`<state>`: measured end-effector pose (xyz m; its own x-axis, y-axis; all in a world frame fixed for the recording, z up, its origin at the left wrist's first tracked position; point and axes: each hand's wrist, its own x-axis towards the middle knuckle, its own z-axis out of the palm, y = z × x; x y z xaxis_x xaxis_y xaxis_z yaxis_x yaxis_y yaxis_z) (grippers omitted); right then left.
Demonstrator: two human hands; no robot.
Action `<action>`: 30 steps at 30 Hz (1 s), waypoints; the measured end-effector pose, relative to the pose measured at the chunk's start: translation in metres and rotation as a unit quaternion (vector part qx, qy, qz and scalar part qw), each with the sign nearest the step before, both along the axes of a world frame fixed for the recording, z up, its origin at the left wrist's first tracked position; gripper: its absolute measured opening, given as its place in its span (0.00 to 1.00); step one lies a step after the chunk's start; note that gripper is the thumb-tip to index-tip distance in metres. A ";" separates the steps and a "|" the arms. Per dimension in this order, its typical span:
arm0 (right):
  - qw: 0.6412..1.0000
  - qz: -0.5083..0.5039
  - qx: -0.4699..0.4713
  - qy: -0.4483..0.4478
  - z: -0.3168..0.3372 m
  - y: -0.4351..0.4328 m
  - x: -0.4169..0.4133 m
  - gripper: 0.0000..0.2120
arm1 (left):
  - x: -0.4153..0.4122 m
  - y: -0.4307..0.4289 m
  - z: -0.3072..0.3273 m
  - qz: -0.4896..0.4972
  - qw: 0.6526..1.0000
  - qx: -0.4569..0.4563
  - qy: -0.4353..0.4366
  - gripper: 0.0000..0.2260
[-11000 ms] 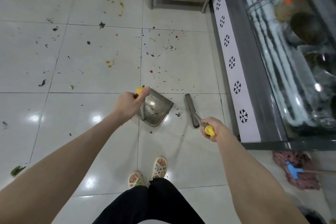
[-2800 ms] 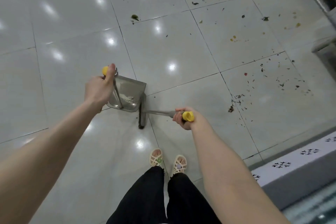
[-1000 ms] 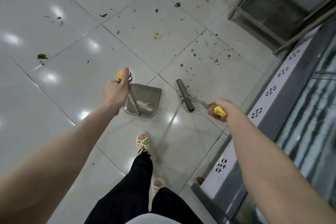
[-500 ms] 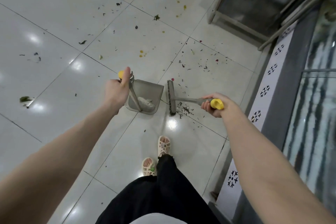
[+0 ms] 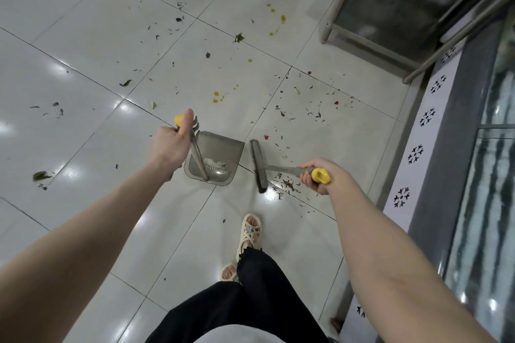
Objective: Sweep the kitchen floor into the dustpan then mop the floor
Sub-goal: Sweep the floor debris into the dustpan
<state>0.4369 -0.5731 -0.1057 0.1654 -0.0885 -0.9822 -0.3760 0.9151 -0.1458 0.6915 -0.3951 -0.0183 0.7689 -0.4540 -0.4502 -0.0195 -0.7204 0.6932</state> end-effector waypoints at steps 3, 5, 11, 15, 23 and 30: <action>0.999 -0.050 0.002 0.001 0.002 -0.018 -0.002 0.06 | 0.002 -0.009 -0.001 0.015 1.000 -0.024 0.002 0.27; 0.999 -0.052 -0.004 0.003 0.005 -0.024 -0.006 0.05 | 0.005 -0.012 -0.002 0.019 0.999 -0.032 0.002 0.26; 0.998 -0.061 -0.013 -0.004 0.013 -0.008 -0.014 0.05 | 0.017 -0.001 -0.011 0.019 0.999 -0.027 0.015 0.27; 0.998 -0.068 -0.010 -0.010 0.014 0.022 -0.010 0.06 | 0.028 0.014 -0.014 -0.002 1.000 -0.017 0.015 0.27; 0.991 -0.126 0.022 -0.041 0.011 0.139 0.037 0.06 | 0.073 0.096 -0.013 -0.050 0.998 -0.030 0.023 0.28; 0.987 -0.148 0.052 -0.040 0.015 0.231 0.085 0.09 | 0.118 0.172 -0.009 -0.060 0.997 -0.047 0.030 0.30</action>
<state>0.5215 -0.3423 -0.0910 0.2241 -0.0429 -0.9736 -0.0821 0.9946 -0.0627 0.8092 -0.2230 -0.0269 0.6800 -0.5833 -0.4443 -0.0580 -0.6468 0.7604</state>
